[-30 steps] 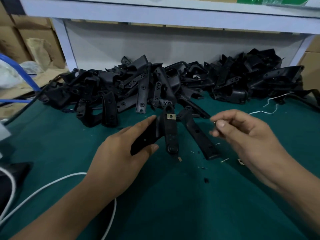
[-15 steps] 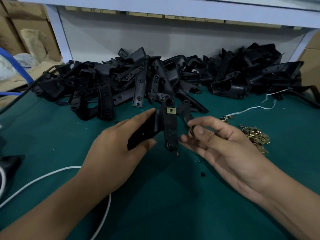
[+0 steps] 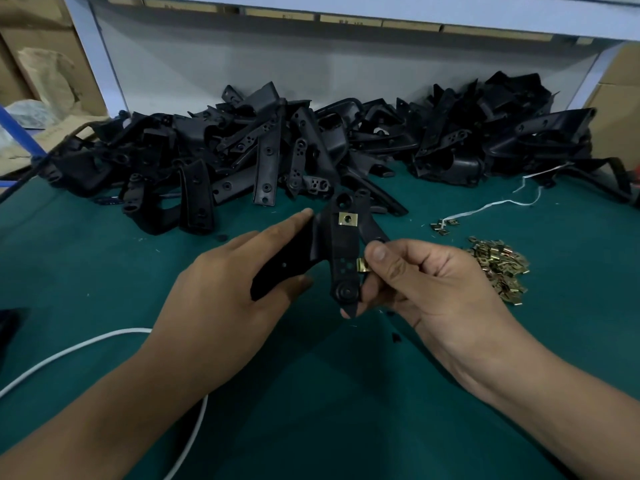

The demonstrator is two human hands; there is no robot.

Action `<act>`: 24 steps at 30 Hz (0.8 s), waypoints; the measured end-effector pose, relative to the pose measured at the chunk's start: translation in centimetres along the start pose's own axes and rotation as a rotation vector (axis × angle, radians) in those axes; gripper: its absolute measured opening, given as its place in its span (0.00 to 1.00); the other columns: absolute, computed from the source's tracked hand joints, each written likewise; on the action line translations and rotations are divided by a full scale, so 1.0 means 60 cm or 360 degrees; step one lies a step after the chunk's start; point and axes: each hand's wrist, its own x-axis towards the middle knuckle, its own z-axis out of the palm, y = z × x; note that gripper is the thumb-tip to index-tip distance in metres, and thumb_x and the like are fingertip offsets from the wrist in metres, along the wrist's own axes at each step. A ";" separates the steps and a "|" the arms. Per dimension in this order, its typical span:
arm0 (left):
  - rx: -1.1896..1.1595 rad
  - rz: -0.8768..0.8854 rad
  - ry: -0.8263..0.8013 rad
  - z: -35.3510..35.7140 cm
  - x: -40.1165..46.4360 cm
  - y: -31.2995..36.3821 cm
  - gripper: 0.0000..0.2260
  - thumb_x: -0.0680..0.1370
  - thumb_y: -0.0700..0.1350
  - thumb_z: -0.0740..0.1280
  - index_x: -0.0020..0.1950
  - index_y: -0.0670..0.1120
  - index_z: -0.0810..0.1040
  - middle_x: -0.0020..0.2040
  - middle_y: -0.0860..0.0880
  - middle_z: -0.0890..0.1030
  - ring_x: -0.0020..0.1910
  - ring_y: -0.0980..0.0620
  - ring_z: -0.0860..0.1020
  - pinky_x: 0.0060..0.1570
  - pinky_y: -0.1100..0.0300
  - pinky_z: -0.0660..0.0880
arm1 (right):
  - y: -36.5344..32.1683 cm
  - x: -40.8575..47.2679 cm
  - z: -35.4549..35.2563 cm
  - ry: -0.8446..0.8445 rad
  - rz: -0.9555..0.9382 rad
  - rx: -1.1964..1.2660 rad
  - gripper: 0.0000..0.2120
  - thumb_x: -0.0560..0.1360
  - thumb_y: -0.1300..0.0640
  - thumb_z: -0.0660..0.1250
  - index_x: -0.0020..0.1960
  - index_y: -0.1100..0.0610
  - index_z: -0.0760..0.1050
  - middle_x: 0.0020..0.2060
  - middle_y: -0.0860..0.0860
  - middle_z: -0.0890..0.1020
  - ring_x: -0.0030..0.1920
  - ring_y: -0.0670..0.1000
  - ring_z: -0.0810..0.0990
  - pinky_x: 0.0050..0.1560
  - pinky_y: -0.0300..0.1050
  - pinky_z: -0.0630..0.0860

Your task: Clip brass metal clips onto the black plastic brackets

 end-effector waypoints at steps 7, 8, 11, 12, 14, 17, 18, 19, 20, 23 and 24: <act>-0.0005 0.0009 0.0043 0.001 0.000 -0.002 0.29 0.77 0.59 0.70 0.76 0.72 0.64 0.63 0.66 0.79 0.61 0.62 0.79 0.58 0.51 0.80 | 0.002 -0.001 0.007 0.0030 -0.0059 -0.0018 0.13 0.76 0.47 0.75 0.40 0.57 0.84 0.35 0.58 0.85 0.37 0.61 0.87 0.42 0.44 0.82; -0.0006 0.0018 0.0044 0.001 0.000 -0.002 0.28 0.78 0.60 0.70 0.76 0.72 0.64 0.62 0.66 0.79 0.60 0.62 0.79 0.57 0.51 0.80 | 0.001 -0.001 0.007 0.0037 -0.0060 -0.0024 0.13 0.75 0.47 0.75 0.40 0.57 0.84 0.35 0.57 0.85 0.37 0.61 0.87 0.43 0.44 0.82; -0.0006 0.0024 0.0055 0.002 0.001 -0.004 0.28 0.78 0.60 0.71 0.76 0.72 0.65 0.61 0.65 0.80 0.59 0.60 0.80 0.55 0.51 0.81 | 0.004 -0.001 0.006 0.0044 -0.0050 -0.0071 0.12 0.75 0.47 0.76 0.41 0.56 0.84 0.35 0.56 0.85 0.38 0.62 0.87 0.47 0.51 0.80; -0.0010 0.0023 0.0061 0.002 0.001 -0.004 0.28 0.78 0.60 0.70 0.76 0.71 0.65 0.60 0.65 0.80 0.58 0.60 0.80 0.54 0.50 0.81 | 0.006 -0.001 0.005 0.0051 -0.0042 -0.0085 0.12 0.75 0.47 0.75 0.41 0.56 0.84 0.35 0.56 0.85 0.38 0.62 0.87 0.49 0.55 0.78; -0.0016 0.0023 0.0069 0.003 0.001 -0.003 0.27 0.78 0.60 0.70 0.76 0.71 0.65 0.58 0.64 0.81 0.56 0.59 0.81 0.52 0.50 0.81 | 0.006 -0.001 0.005 0.0058 -0.0025 -0.0086 0.12 0.74 0.47 0.74 0.42 0.57 0.84 0.36 0.57 0.85 0.39 0.64 0.87 0.50 0.57 0.77; 0.0002 0.0020 0.0054 0.002 0.001 0.002 0.29 0.76 0.59 0.69 0.76 0.72 0.65 0.57 0.63 0.81 0.54 0.58 0.81 0.50 0.50 0.81 | 0.003 -0.001 0.007 0.0051 -0.0037 -0.0079 0.13 0.75 0.48 0.74 0.40 0.57 0.83 0.36 0.59 0.85 0.38 0.64 0.87 0.47 0.48 0.83; 0.0011 0.0009 0.0047 0.001 0.001 0.003 0.29 0.76 0.59 0.69 0.75 0.72 0.65 0.56 0.62 0.81 0.53 0.57 0.81 0.49 0.50 0.81 | 0.002 -0.002 0.007 0.0057 -0.0059 -0.0118 0.13 0.76 0.48 0.74 0.39 0.57 0.83 0.36 0.59 0.85 0.38 0.63 0.87 0.47 0.46 0.83; 0.0024 0.0000 0.0044 0.002 0.001 0.003 0.28 0.77 0.59 0.70 0.75 0.72 0.65 0.54 0.60 0.81 0.52 0.56 0.81 0.47 0.49 0.80 | 0.002 -0.003 0.008 0.0074 -0.0090 -0.0190 0.14 0.76 0.48 0.73 0.38 0.57 0.82 0.35 0.59 0.85 0.37 0.62 0.87 0.47 0.44 0.83; 0.0032 -0.0008 0.0045 0.003 0.001 0.004 0.28 0.78 0.59 0.71 0.75 0.72 0.65 0.53 0.59 0.81 0.50 0.56 0.81 0.46 0.49 0.80 | 0.002 -0.004 0.009 0.0097 -0.0130 -0.0272 0.15 0.76 0.48 0.73 0.37 0.56 0.81 0.33 0.57 0.84 0.35 0.60 0.87 0.48 0.41 0.82; 0.0057 -0.0020 0.0057 0.006 0.000 0.009 0.30 0.77 0.54 0.73 0.76 0.70 0.66 0.50 0.58 0.81 0.47 0.55 0.81 0.45 0.49 0.79 | 0.000 -0.007 0.016 0.0180 -0.0210 -0.0346 0.16 0.76 0.50 0.72 0.33 0.55 0.79 0.27 0.55 0.81 0.28 0.52 0.84 0.44 0.30 0.78; 0.0069 -0.0012 0.0066 0.007 0.000 0.012 0.31 0.76 0.53 0.73 0.76 0.69 0.66 0.49 0.58 0.81 0.47 0.55 0.80 0.44 0.49 0.79 | 0.001 -0.009 0.019 0.0192 -0.0218 -0.0357 0.16 0.76 0.51 0.72 0.31 0.55 0.79 0.25 0.55 0.80 0.26 0.51 0.82 0.42 0.30 0.77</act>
